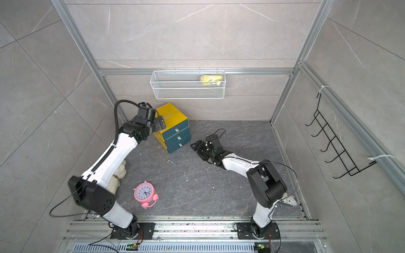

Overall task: Place the fruit knives into the drawer by color
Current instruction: Reset both arms

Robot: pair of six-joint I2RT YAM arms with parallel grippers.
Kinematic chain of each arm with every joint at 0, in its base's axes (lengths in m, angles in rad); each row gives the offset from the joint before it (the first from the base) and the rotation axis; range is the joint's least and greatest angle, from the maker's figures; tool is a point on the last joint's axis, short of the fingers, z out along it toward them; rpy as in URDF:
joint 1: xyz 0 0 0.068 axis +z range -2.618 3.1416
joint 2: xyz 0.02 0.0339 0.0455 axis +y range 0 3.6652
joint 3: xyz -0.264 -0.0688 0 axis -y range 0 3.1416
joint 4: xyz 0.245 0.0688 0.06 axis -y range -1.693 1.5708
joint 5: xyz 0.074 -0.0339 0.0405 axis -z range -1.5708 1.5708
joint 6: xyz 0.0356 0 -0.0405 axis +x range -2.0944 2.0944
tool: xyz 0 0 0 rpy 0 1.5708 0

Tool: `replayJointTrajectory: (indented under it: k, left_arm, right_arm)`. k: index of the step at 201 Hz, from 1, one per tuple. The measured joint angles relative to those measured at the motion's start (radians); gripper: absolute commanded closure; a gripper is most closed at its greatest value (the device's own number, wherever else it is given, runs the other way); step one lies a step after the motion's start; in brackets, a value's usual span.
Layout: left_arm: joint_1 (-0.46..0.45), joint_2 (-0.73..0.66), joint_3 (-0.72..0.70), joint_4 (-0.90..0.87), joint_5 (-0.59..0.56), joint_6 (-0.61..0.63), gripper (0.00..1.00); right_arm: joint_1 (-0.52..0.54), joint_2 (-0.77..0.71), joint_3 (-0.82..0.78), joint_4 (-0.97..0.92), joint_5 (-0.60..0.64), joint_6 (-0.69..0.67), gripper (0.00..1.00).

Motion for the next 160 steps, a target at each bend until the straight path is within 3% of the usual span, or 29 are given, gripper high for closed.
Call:
replayJointTrajectory:
  k: [25,52,84,125,160]
  left_arm:
    - [-0.006,-0.197,-0.171,0.111,0.045,0.001,0.01]
    - [-0.006,-0.280,-0.316,0.237,0.130,0.010,0.00]
    - [-0.006,-0.270,-0.484,0.313,0.208,0.047,0.00]
    - [0.008,-0.225,-0.579,0.399,0.196,0.113,0.00]
    - [0.092,-0.159,-0.650,0.523,0.162,0.183,0.00]
  right_arm:
    - [-0.019,-0.174,-0.068,-0.035,0.047,-0.143,0.31]
    - [-0.018,-0.311,-0.145,-0.068,0.119,-0.272,0.26]
    - [-0.018,-0.428,-0.217,-0.111,0.240,-0.390,0.01]
    - [-0.022,-0.519,-0.254,-0.135,0.358,-0.462,0.00]
    - [-0.055,-0.526,-0.254,-0.172,0.403,-0.500,0.00]
